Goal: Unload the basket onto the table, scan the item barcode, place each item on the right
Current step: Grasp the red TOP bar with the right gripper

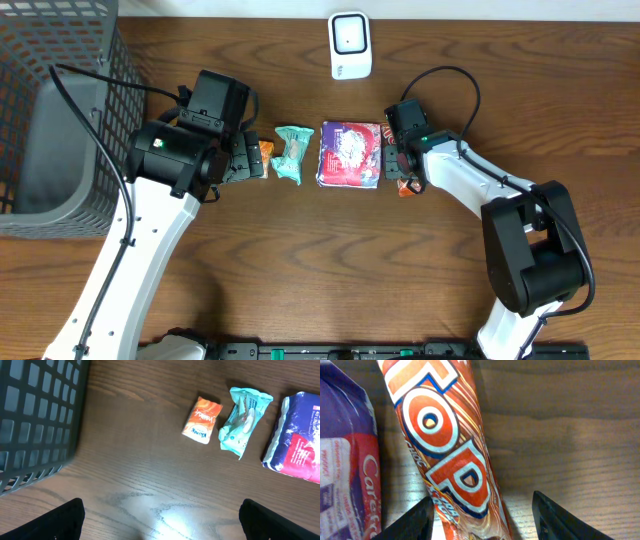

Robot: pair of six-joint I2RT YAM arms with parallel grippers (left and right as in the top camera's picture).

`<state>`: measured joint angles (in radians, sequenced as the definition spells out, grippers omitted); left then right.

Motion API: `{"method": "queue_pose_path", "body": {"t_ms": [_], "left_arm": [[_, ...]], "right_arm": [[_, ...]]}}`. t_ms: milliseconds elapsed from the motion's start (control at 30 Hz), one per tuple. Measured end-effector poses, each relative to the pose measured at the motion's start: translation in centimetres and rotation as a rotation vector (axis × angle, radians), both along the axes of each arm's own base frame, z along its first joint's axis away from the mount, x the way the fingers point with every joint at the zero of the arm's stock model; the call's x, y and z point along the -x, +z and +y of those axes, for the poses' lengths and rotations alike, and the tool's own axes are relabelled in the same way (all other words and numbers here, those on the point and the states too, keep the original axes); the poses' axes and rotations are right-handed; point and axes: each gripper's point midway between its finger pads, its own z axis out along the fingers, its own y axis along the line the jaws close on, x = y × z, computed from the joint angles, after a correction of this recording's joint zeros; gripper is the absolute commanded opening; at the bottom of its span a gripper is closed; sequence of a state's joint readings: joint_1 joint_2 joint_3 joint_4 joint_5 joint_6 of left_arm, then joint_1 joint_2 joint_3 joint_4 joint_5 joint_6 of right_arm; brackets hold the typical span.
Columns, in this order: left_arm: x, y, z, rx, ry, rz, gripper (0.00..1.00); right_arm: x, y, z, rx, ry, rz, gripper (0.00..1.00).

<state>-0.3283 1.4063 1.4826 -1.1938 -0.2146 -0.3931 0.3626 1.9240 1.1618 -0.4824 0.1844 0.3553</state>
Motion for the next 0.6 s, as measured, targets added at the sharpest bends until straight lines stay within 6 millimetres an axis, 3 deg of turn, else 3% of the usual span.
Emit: {"method": "queue_pose_path", "body": {"t_ms": [267, 467, 600], "left_arm": [[0.0, 0.0, 0.0, 0.000, 0.000, 0.000, 0.98], [0.0, 0.0, 0.0, 0.000, 0.000, 0.000, 0.98], [0.0, 0.0, 0.0, 0.000, 0.000, 0.000, 0.98]], "right_arm": [[-1.5, 0.6, 0.6, -0.025, 0.000, -0.067, 0.58], [-2.4, 1.0, 0.9, -0.038, 0.001, -0.105, 0.32], [-2.7, 0.8, 0.9, -0.039, -0.002, -0.114, 0.36]]}}
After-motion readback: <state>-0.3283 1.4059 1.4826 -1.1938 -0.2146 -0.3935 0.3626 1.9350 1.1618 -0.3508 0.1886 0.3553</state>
